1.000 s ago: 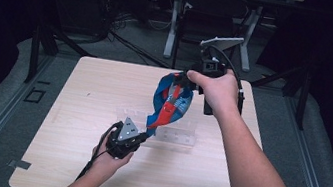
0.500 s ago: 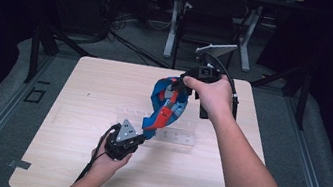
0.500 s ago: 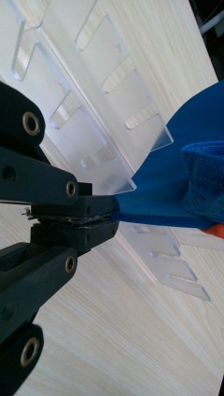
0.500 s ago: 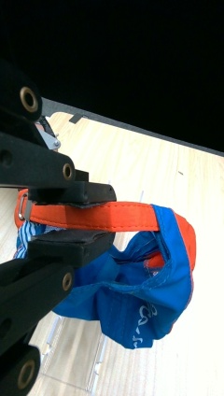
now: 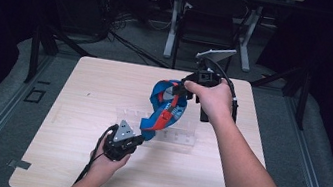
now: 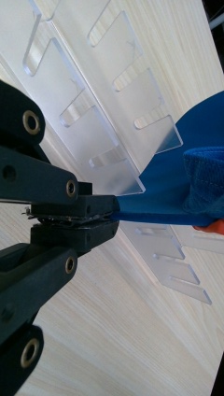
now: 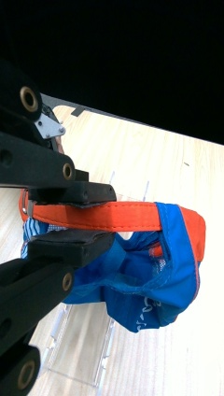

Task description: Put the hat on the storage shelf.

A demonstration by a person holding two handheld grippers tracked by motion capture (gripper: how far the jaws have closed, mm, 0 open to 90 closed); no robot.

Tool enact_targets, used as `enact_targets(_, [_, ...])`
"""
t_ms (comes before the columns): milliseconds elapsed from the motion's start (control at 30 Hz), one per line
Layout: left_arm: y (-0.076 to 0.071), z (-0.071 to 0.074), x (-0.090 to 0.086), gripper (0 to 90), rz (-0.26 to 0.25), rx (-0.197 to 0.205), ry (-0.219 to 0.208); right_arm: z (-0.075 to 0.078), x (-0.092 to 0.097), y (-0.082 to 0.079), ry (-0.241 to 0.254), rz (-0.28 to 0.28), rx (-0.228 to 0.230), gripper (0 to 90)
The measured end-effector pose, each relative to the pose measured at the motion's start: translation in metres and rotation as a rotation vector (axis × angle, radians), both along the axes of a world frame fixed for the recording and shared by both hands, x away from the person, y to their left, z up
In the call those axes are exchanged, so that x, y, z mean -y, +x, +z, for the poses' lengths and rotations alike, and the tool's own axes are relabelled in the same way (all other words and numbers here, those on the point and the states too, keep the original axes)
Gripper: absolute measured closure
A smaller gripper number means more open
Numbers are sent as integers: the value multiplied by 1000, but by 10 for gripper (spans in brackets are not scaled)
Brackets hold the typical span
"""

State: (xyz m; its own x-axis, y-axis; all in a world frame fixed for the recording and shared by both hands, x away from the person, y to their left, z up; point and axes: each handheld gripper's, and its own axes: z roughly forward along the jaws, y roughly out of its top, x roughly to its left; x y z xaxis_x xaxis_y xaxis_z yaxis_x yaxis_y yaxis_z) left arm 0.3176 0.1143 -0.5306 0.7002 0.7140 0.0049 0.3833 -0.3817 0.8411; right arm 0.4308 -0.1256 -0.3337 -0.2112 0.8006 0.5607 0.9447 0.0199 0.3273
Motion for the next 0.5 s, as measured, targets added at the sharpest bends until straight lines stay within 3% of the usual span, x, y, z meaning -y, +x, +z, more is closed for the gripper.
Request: enact_targets(500, [-2,2,-6,854,1,-17,-15,-2,5,0,-10,-5,-8,759])
